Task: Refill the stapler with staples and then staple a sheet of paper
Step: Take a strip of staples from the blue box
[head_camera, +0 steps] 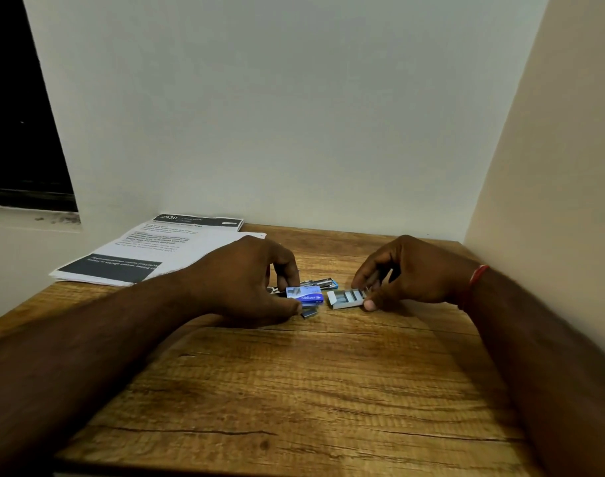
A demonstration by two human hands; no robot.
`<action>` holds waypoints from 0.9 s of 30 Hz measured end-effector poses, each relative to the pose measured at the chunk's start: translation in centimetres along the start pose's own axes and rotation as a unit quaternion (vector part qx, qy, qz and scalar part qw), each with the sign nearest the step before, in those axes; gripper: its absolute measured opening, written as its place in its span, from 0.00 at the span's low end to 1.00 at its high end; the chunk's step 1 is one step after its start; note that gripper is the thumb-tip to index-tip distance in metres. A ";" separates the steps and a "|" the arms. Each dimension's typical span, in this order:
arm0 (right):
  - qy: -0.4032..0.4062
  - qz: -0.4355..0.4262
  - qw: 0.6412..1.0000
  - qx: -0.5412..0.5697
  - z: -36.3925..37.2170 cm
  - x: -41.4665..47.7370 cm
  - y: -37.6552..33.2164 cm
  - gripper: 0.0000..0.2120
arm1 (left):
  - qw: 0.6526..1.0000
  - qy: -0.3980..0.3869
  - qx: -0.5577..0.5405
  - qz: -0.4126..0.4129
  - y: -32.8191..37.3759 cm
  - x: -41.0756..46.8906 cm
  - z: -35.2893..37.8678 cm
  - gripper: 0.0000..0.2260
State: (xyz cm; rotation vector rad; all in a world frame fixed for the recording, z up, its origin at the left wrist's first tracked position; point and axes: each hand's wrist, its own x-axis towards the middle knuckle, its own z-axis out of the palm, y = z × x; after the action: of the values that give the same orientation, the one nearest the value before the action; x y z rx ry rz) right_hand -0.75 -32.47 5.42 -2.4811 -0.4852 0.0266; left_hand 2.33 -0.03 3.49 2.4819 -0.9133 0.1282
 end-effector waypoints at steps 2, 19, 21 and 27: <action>-0.006 0.007 1.000 -0.010 -0.1 0.0 0.0 0.16 | 1.000 -0.010 0.000 0.007 0.0 0.0 0.0 0.10; -0.005 -0.053 0.998 -0.032 1.6 0.6 -1.3 0.07 | 0.985 -0.137 -0.050 0.094 -0.1 -0.6 -1.0 0.15; -0.003 -0.055 0.998 -0.038 1.8 0.6 -1.5 0.07 | 0.986 -0.125 -0.064 0.092 0.0 -0.7 -0.6 0.14; -0.011 -0.070 0.997 -0.022 2.7 0.7 -2.2 0.07 | 0.989 0.014 -0.051 0.141 0.0 -0.2 1.8 0.05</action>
State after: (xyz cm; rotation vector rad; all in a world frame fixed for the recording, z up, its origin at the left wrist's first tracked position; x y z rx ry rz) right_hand -1.17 -29.06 4.51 -2.4860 -0.6753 -0.0135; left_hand 2.03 -0.81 1.83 2.2418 -1.2237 0.2036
